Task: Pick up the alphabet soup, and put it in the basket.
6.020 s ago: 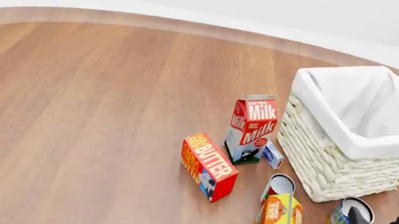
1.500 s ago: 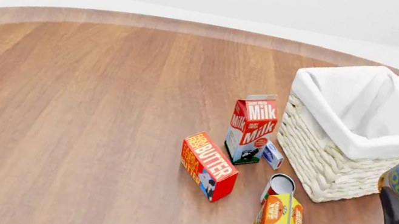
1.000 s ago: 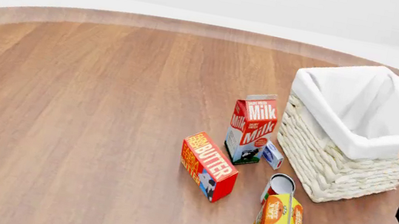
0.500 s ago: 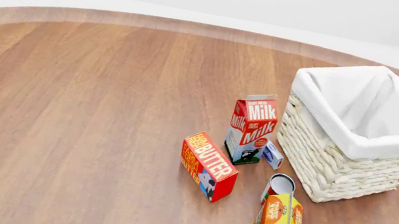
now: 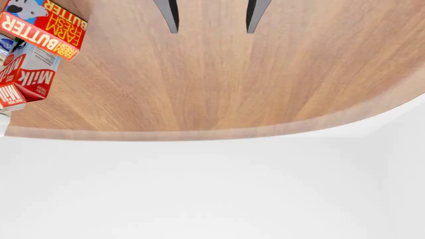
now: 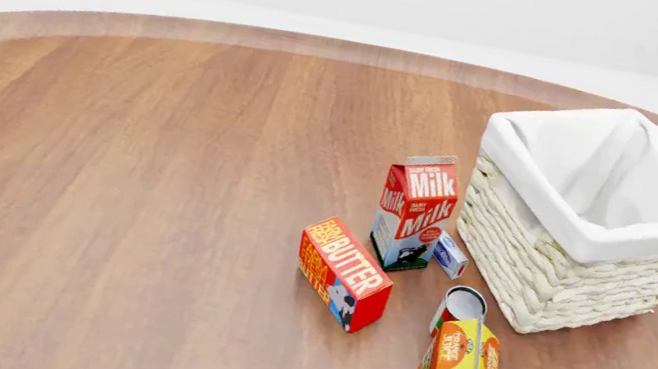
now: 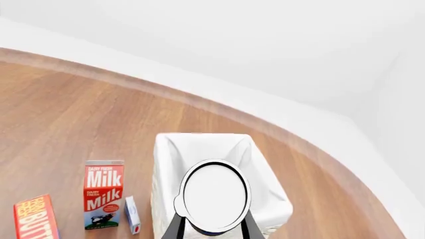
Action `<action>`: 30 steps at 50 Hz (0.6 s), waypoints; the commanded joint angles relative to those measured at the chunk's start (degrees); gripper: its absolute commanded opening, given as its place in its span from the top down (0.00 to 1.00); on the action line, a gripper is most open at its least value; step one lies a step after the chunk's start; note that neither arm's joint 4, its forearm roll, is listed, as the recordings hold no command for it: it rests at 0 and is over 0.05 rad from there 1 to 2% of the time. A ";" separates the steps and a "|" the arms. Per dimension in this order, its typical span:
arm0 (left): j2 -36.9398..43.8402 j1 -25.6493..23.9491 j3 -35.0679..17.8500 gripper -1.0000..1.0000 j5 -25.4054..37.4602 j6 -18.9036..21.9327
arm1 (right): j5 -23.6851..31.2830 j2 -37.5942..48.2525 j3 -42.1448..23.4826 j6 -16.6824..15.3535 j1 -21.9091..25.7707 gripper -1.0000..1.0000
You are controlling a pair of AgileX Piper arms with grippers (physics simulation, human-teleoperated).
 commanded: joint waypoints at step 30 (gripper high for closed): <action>0.00 0.00 0.00 0.00 0.00 0.00 | -0.46 12.42 -8.26 1.98 -0.29 1.00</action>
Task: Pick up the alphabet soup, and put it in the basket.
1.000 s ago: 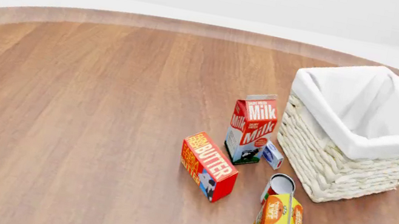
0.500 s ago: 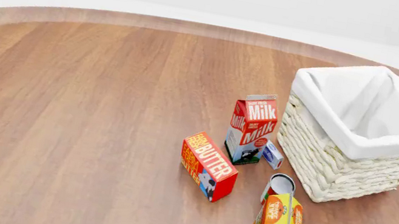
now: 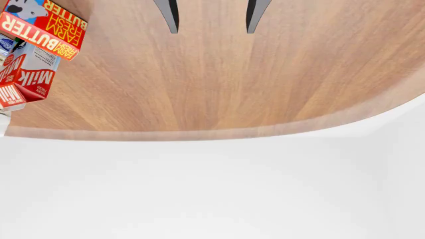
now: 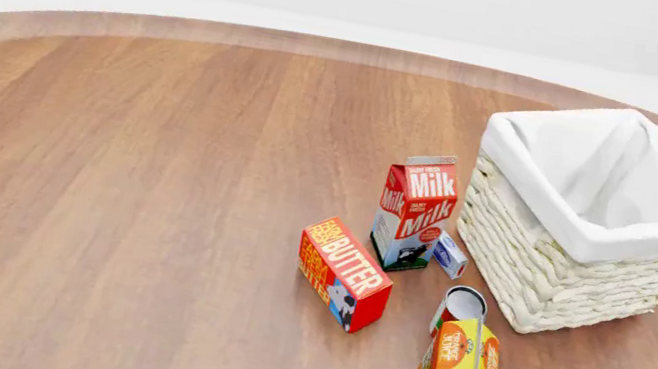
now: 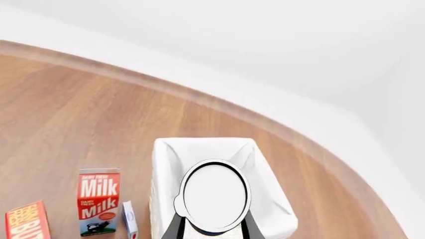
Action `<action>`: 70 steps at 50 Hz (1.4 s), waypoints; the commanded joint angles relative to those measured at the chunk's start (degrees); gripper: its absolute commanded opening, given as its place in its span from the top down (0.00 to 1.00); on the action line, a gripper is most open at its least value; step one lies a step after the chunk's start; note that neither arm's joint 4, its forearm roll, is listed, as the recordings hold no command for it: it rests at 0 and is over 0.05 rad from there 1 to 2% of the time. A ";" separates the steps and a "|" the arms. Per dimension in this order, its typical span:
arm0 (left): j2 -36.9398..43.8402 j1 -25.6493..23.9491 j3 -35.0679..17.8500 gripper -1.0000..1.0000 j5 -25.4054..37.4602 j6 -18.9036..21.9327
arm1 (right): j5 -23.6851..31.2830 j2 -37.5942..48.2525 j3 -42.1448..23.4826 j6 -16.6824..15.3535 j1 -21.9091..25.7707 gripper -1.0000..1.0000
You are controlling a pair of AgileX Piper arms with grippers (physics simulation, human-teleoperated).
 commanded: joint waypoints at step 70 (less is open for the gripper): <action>0.00 0.00 0.00 0.00 0.00 0.00 | 2.29 22.39 -12.09 1.71 -4.84 1.00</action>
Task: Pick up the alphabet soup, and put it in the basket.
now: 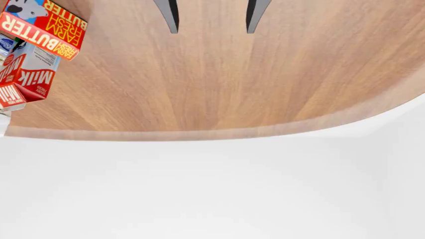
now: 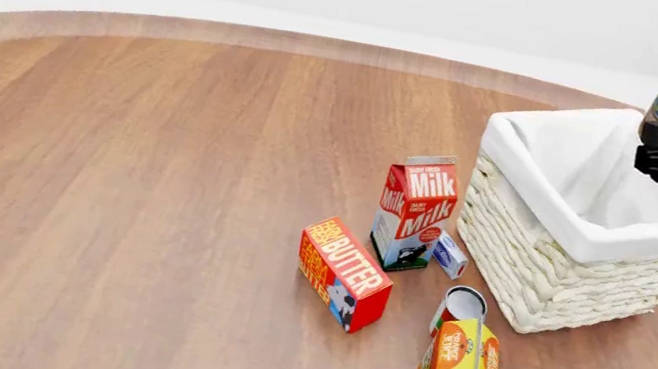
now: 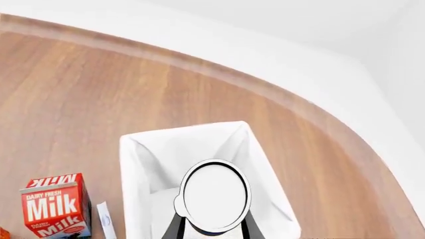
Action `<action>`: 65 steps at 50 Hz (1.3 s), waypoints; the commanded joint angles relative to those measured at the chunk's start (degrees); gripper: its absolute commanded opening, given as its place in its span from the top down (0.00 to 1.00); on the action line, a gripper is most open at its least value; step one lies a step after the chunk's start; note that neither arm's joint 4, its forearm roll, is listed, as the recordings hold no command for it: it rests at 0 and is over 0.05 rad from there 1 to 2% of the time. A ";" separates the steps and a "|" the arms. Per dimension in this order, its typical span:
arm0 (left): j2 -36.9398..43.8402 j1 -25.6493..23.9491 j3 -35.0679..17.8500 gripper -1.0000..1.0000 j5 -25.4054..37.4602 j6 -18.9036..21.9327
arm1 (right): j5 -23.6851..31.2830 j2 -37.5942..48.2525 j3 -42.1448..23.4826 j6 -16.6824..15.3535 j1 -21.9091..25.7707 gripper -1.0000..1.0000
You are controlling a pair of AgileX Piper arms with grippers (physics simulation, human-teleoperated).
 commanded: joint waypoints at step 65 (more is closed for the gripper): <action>0.00 0.00 0.00 0.00 0.00 0.00 | 5.35 15.55 -10.85 -2.84 -0.78 1.00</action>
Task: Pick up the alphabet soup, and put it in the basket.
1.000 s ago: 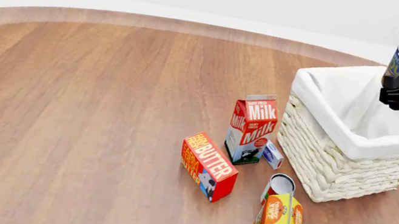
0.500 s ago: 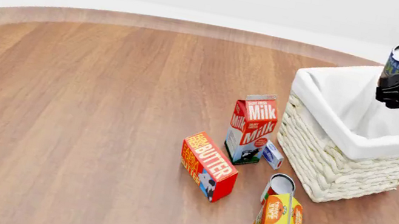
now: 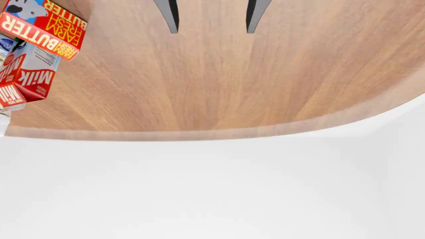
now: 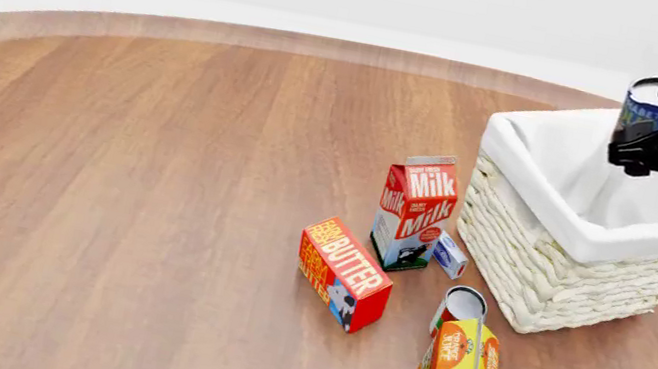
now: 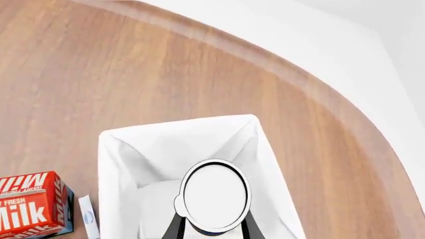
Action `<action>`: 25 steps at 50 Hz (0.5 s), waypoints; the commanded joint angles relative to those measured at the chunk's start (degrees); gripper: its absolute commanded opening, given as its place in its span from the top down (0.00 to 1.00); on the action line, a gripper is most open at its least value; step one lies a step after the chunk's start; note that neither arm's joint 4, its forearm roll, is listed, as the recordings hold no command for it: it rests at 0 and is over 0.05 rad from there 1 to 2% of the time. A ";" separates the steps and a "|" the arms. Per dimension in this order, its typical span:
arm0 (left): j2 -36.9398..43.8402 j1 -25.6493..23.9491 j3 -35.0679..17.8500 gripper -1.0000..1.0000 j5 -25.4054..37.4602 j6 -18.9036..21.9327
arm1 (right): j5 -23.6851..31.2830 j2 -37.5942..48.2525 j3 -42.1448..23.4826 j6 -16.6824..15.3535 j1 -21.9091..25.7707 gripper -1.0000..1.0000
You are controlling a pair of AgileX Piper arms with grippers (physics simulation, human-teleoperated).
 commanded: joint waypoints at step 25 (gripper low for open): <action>0.00 0.00 0.00 0.00 0.00 0.00 | 0.37 7.58 -3.29 -1.27 -0.01 1.00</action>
